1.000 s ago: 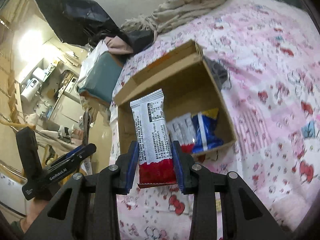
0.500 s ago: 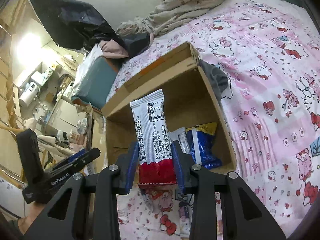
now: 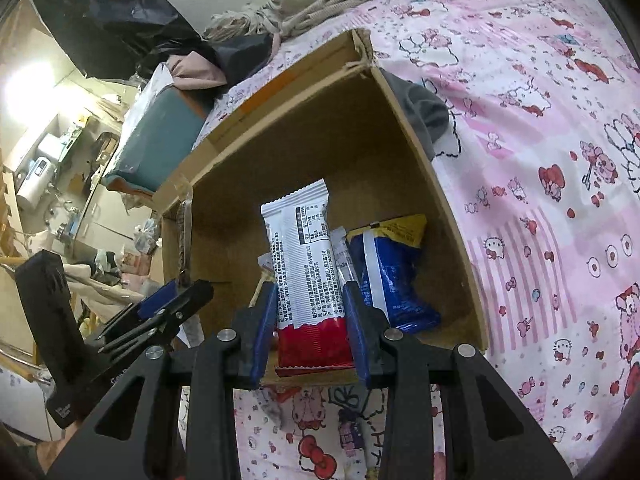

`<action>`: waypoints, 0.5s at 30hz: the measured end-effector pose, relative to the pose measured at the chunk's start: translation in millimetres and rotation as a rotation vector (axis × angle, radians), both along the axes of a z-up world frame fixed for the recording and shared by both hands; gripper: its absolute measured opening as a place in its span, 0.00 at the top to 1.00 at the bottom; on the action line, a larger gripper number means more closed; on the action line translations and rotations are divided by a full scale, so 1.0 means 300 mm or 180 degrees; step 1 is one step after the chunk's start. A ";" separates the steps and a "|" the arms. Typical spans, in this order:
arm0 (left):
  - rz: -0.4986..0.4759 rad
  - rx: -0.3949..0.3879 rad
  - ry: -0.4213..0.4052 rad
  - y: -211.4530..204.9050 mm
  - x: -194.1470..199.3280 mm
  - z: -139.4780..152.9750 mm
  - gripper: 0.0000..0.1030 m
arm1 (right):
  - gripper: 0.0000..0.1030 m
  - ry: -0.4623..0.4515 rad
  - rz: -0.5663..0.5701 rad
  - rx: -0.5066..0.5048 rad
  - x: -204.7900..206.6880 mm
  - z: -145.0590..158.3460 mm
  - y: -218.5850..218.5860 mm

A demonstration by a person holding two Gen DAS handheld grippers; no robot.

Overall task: Organize snacks
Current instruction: 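Lower the pastry and red-and-white bar into the box and open both tools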

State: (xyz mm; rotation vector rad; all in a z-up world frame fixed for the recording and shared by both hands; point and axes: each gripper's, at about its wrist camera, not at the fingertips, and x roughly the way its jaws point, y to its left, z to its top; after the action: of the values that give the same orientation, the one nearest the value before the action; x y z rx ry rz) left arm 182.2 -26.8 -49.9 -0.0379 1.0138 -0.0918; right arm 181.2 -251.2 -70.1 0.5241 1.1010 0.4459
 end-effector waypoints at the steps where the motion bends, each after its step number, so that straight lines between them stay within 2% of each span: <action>1: 0.0016 0.0022 -0.0003 -0.003 0.000 -0.001 0.52 | 0.66 0.0008 -0.0002 -0.0002 0.001 -0.003 -0.001; 7: -0.0027 0.0067 -0.0035 -0.016 0.000 -0.004 0.49 | 0.65 0.0121 -0.0023 0.0018 0.017 -0.033 -0.001; 12: -0.0008 -0.0020 0.0058 -0.008 0.011 -0.021 0.47 | 0.63 0.0159 -0.0009 0.0019 0.025 -0.041 0.006; 15: -0.0007 -0.0042 0.0027 -0.003 0.012 -0.018 0.47 | 0.63 0.0150 0.0009 0.0025 0.026 -0.037 0.012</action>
State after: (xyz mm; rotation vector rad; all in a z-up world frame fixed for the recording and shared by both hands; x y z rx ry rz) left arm 185.8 -27.7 -55.2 -0.0493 1.0218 -0.1005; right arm 189.2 -247.7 -81.2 0.5424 1.1458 0.4423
